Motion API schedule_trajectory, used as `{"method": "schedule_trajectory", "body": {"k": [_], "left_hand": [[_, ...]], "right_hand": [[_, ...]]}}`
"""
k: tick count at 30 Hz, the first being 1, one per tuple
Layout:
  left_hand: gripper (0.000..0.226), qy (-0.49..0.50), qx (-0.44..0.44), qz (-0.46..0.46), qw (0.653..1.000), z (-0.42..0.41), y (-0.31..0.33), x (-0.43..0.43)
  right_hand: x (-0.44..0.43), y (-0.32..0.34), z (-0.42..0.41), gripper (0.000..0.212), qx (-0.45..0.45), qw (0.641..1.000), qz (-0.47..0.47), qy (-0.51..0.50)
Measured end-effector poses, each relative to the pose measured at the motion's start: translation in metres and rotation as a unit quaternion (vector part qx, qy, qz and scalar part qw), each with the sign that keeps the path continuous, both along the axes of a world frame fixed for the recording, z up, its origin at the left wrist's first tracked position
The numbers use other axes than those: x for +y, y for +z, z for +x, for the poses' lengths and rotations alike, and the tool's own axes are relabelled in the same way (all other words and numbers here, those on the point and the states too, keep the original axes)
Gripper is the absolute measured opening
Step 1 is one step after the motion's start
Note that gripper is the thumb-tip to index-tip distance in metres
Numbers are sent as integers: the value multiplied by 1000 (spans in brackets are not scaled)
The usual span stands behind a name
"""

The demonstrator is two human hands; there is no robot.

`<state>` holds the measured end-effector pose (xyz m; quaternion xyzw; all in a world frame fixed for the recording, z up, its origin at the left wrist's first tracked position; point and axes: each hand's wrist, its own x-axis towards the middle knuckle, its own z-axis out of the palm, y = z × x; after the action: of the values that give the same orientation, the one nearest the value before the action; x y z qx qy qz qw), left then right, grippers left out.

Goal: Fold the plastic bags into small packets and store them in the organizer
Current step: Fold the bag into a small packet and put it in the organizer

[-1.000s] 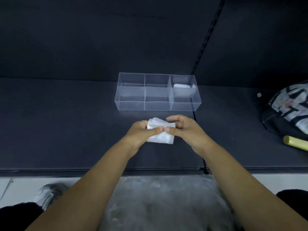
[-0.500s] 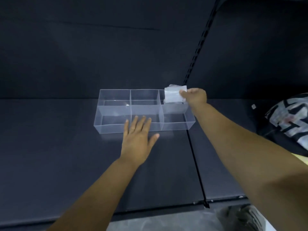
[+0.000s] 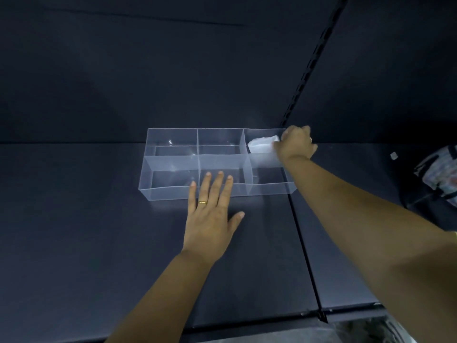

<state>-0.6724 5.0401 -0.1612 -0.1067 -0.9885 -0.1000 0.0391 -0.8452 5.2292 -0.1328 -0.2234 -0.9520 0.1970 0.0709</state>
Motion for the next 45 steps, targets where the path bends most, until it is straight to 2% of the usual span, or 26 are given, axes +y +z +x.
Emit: {"method": "schedule_trajectory", "body": {"k": [3,7,10,13,15,16,19,20,22,24,25,26,27,30,31,33,35,37,38,39,40,41,42,43,45], "left_hand": [[71,-1,6,-3,1000,1,0,1],[72,-4,5,-14,1000,1,0,-1],[71,-9,1,-15,1000,9,1,-7],[67,9,-4,-2,1000,41,1,-18],[65,37,-29,18,999,76,-9,-30],[66,59,-47,18,997,95,-15,-36],[67,120,-94,-7,988,146,-29,-53],[67,127,-104,-17,986,157,-30,-56],[69,130,-131,-25,982,169,-30,-56],[73,133,-155,-29,979,178,-30,-54],[73,133,-165,-28,977,182,-31,-54],[73,131,-175,-25,975,186,-31,-54],[73,129,-184,-19,974,188,-31,-54],[74,127,-207,-11,970,187,-32,-57],[75,126,-217,-9,968,186,-31,-58],[78,121,-241,-1,963,182,-27,-60],[77,120,-274,32,954,178,-20,-60],[71,154,-307,105,933,172,0,-61],[68,184,-329,184,908,169,14,-62],[72,202,-356,300,862,168,27,-64],[81,204,-380,429,794,169,40,-66],[91,182,-403,528,725,171,52,-67],[96,156,-418,583,679,175,64,-66],[92,138,-420,607,660,180,72,-64],[64,137,-400,622,659,190,83,-55]], "right_hand": [[2,0,-2,16,-44,999,13,19],[6,11,4,28,-75,996,-42,16],[6,29,33,19,12,993,-106,52],[-5,41,103,10,122,972,-166,116],[-20,41,167,6,178,955,-157,177],[-30,37,201,9,175,949,-133,226],[-57,13,299,27,71,905,-69,414],[-63,1,327,32,13,881,-53,469],[-66,-24,375,41,-157,818,-16,553],[-57,-47,415,70,-307,757,46,575],[-50,-57,431,83,-370,746,55,552],[-44,-64,445,89,-414,744,52,522],[-39,-70,455,86,-431,748,49,502],[-38,-73,461,43,-370,775,98,503],[-40,-69,455,34,-348,791,89,495],[-45,-54,433,26,-327,824,-5,463],[-43,-30,406,27,-292,852,-174,399],[-37,0,382,38,-265,859,-315,304],[-34,13,373,38,-256,855,-365,264],[-31,23,365,37,-242,851,-405,233],[-29,31,358,38,-223,845,-440,208],[-29,38,352,38,-205,838,-470,186],[-29,45,348,37,-190,830,-497,168],[-30,50,346,35,-178,821,-520,155],[-31,59,345,30,-171,802,-555,140]]}}
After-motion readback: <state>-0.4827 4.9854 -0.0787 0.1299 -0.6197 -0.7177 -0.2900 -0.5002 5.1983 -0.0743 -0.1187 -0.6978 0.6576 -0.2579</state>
